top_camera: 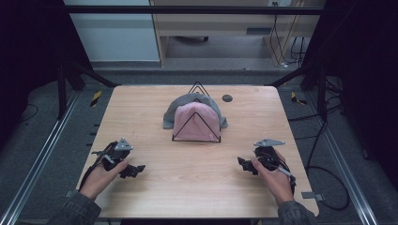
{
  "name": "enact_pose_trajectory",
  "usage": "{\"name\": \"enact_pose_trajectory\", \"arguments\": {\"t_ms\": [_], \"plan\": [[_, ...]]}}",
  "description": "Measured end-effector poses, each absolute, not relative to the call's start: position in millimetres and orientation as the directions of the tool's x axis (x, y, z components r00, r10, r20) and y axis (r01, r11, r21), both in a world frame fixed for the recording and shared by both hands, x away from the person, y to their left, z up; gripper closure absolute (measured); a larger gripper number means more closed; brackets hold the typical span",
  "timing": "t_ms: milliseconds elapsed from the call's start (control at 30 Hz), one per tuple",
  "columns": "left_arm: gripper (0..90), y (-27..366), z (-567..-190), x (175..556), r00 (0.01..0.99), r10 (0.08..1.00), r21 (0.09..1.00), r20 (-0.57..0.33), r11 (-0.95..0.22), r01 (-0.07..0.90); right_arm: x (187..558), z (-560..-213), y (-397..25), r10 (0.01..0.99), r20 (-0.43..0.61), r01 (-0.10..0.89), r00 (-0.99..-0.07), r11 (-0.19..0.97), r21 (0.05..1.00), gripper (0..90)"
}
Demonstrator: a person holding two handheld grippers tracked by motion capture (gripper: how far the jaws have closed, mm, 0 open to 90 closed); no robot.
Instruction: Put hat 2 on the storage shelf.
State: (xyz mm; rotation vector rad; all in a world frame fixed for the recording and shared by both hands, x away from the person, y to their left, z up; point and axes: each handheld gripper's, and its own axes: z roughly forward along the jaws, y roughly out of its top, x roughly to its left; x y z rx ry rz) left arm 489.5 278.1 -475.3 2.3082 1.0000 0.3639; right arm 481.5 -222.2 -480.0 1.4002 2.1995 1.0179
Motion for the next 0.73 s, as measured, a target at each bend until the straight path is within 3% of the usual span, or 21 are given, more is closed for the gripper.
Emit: {"name": "enact_pose_trajectory", "arguments": {"t_ms": [267,533,733], "plan": [[5.1,283,-495,489,0.657,0.753,0.601,-0.018,-0.517,0.609,477,-500,-223,0.891,0.106,0.673,-0.441,0.250,0.696,11.5],[0.0,279,-499,486,0.654,0.757,0.617,0.017,-0.522,0.589,470,-512,-210,0.889,0.002,0.610,-0.457,0.312,0.728,2.8],[0.0,281,-501,485,0.657,0.754,0.632,0.019,-0.518,0.576,470,-512,-209,0.894,-0.001,0.613,-0.448,0.308,0.727,2.4]]}}
